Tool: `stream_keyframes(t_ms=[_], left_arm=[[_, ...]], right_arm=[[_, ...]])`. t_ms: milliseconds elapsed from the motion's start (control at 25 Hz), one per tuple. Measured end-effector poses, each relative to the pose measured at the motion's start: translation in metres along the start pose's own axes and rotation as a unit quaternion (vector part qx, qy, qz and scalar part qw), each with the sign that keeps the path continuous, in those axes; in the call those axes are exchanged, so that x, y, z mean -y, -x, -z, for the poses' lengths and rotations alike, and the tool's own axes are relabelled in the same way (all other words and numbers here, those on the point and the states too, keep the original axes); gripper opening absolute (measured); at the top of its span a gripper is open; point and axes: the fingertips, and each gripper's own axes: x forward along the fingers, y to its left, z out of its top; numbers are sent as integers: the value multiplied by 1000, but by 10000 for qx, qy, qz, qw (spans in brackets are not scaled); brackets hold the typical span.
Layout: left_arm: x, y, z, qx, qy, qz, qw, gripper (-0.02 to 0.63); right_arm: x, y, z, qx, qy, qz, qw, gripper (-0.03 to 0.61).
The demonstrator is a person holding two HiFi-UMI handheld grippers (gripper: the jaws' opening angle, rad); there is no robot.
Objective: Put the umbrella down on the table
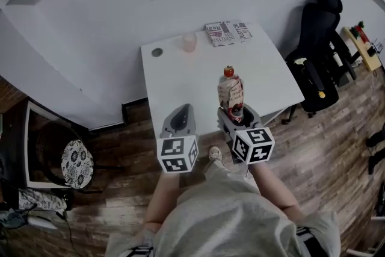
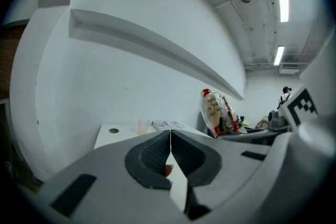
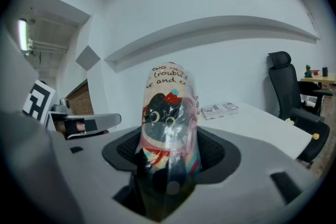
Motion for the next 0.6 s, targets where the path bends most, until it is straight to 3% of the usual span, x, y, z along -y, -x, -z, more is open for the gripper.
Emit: stream_keyframes(t_ms=[600], left_arm=[[-23, -103, -15, -54, 168, -436, 9989, 8]], right_arm=[[73, -108, -11, -494, 114, -316, 9982, 276]])
